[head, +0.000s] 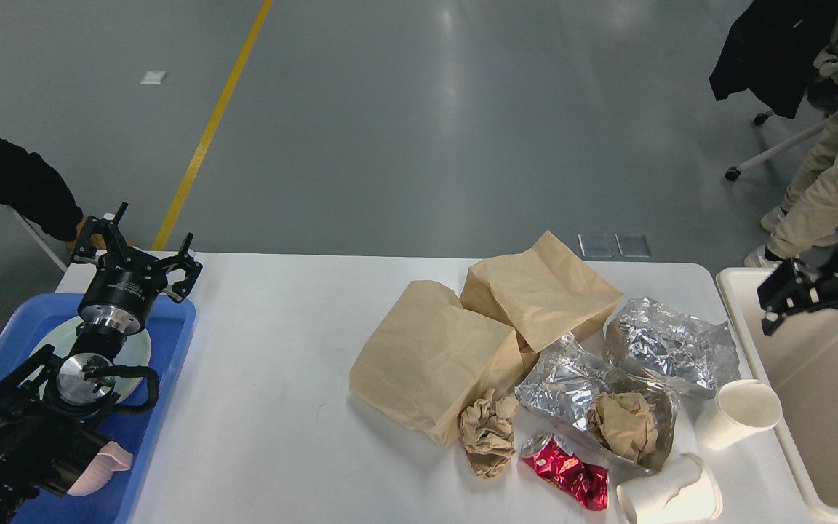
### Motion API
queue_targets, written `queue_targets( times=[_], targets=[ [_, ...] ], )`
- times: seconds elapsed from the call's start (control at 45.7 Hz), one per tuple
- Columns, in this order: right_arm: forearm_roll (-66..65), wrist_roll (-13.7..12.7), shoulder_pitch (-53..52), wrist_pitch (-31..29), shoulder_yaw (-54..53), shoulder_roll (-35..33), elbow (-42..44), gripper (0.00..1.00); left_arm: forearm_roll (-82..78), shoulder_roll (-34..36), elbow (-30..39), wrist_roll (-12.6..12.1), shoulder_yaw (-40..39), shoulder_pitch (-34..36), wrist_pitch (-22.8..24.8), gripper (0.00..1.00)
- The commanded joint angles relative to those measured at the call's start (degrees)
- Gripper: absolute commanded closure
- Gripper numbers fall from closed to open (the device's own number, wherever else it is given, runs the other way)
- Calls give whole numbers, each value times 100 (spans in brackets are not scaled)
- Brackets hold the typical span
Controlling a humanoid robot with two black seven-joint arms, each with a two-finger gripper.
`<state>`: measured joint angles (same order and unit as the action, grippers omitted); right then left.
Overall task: Tidy desktop
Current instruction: 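Swing the right gripper in from the far side over the paper bags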
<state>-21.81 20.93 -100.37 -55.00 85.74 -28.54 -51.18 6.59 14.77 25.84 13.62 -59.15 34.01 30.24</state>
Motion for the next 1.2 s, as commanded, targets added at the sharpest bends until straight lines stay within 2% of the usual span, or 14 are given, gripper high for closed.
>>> queue_targets(
  times=[0.0, 0.131, 0.219, 0.306, 0.635, 1.028, 1.182],
  targets=[
    [19, 7, 219, 24, -75, -318, 30, 0, 0, 0, 0, 0, 0, 0, 0, 4],
    [37, -2, -17, 0, -496, -380, -67, 0, 0, 0, 0, 0, 0, 0, 0, 4],
    [46, 7, -421, 0, -716, -231, -444, 0, 0, 0, 0, 0, 0, 0, 0, 4],
    [133, -2, -729, 0, -962, 181, -708, 0, 0, 0, 0, 0, 0, 0, 0, 4],
    [1363, -2, -1283, 0, -1385, 2045, -700, 0, 0, 0, 0, 0, 0, 0, 0, 4],
    [1302, -2, -2531, 0, -1279, 2160, -735, 0, 0, 0, 0, 0, 0, 0, 0, 4],
    [1153, -2, -2786, 0, -814, 2239, -700, 0, 0, 0, 0, 0, 0, 0, 0, 4]
  ],
)
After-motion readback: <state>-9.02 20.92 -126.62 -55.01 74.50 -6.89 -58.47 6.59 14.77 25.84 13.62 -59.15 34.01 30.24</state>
